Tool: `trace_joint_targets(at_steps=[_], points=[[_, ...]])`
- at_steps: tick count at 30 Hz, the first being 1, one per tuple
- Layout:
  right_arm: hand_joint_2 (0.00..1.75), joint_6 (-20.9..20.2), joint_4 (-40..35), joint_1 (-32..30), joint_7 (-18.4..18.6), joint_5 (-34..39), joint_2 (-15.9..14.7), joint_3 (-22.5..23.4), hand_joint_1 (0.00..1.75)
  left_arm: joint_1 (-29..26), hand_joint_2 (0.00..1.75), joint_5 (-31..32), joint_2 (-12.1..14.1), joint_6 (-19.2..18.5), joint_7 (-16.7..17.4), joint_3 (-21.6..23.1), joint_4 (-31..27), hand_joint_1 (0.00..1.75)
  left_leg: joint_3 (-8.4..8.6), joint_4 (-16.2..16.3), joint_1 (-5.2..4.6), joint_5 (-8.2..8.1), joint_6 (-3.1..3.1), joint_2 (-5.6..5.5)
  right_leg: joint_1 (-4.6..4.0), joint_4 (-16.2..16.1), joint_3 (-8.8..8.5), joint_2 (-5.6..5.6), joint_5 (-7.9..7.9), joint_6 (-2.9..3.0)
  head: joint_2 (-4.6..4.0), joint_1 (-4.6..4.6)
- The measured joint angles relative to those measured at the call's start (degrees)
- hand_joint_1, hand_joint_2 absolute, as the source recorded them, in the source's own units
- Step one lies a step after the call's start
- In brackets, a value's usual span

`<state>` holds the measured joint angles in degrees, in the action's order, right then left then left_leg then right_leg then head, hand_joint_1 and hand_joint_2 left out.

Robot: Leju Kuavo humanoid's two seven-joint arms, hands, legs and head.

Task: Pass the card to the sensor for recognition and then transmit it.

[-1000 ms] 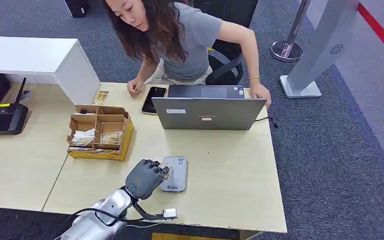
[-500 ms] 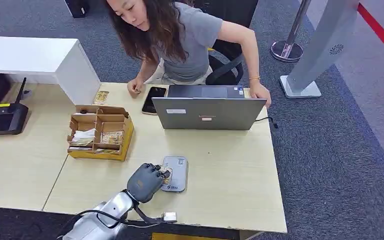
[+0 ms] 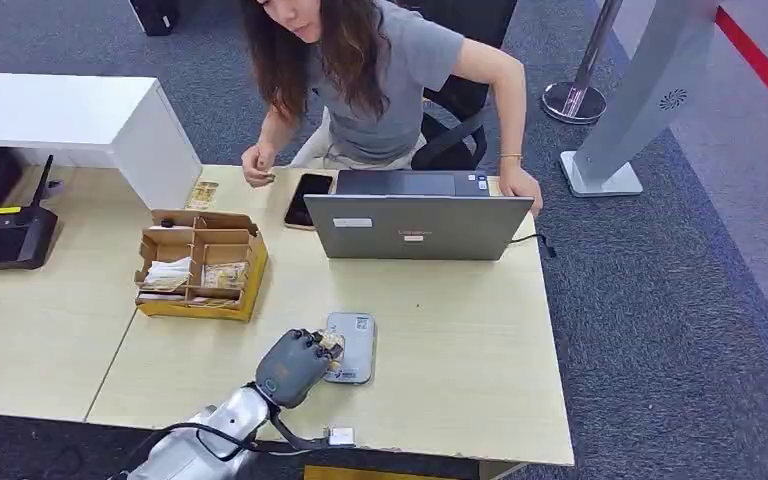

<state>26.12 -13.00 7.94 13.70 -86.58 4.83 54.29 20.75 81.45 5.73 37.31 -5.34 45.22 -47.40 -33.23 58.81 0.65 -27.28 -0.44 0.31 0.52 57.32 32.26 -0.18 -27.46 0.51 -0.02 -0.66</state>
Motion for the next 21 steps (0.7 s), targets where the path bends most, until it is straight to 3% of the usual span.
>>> trace_joint_targets(at_steps=[5,10,17,21], points=[[0.00,0.0,0.0,0.0,0.1,0.2,0.0,-0.1,0.00,-0.6,1.75,3.3,1.0,0.0,1.9,-1.5,-4.0,1.75,0.00,0.0,0.00,0.00,0.00,0.01,0.00,0.0,0.01,0.01,0.00,0.00,0.00,0.00],[0.00,-0.3,0.0,-0.1,0.1,1.1,0.0,-0.1,0.00,-0.3,1.75,5.9,3.8,0.1,5.3,-3.3,-12.0,1.75,0.01,0.0,0.01,0.00,0.00,0.01,0.00,0.0,0.01,0.01,0.00,0.00,0.00,-0.02],[0.00,-0.4,0.0,-0.1,0.1,1.9,0.1,-0.4,0.00,2.1,1.75,6.0,8.2,0.1,10.9,-3.6,-20.1,1.75,0.01,0.0,0.01,0.03,0.02,0.03,-0.01,0.0,0.02,0.03,0.00,0.00,0.00,-0.02],[0.00,-0.6,0.0,-0.1,0.1,2.6,0.1,-0.7,0.00,3.7,1.75,6.0,10.7,0.1,15.8,-2.9,-23.5,1.75,0.01,0.0,0.01,0.02,0.02,0.02,-0.01,0.0,0.02,0.03,0.00,0.00,0.00,-0.02]])
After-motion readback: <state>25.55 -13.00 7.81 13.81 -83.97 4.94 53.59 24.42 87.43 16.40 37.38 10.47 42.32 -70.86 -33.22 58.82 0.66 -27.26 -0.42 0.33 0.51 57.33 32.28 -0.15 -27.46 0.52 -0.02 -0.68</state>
